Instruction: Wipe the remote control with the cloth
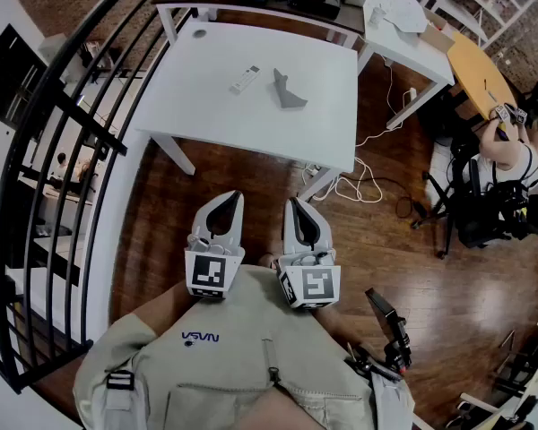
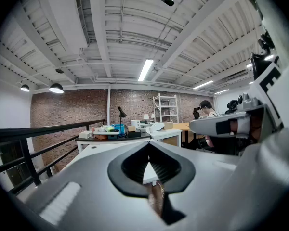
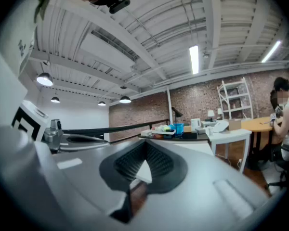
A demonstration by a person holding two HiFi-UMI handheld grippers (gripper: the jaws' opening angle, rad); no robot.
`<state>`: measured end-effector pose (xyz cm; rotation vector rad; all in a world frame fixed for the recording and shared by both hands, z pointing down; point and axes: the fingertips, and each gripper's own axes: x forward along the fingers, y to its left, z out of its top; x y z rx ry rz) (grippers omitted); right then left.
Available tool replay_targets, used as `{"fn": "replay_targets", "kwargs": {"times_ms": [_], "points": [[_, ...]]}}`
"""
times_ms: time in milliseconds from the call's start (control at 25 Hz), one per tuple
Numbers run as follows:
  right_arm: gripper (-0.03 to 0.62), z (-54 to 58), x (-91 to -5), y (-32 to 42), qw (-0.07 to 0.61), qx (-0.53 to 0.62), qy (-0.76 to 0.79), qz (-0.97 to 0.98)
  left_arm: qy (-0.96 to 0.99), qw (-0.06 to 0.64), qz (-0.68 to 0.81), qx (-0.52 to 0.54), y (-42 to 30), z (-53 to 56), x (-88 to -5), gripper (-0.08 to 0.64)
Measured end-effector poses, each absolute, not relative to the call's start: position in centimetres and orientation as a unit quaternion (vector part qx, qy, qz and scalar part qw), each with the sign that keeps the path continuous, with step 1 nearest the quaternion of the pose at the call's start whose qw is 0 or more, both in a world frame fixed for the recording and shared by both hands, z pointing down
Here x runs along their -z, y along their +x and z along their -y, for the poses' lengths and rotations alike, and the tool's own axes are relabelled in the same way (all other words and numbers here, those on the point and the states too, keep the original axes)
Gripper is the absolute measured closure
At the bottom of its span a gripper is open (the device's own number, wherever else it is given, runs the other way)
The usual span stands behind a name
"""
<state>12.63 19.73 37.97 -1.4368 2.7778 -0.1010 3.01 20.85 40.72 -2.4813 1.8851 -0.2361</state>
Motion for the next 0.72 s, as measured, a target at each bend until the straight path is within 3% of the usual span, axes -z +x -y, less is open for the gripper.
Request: {"fn": "replay_targets", "kwargs": {"times_ms": [720], "points": [[0.589, -15.7, -39.3, 15.2, -0.019, 0.036, -0.474, -0.88, -0.795, -0.017, -0.605, 0.047, 5.2, -16.2, -40.5, 0.554]]}}
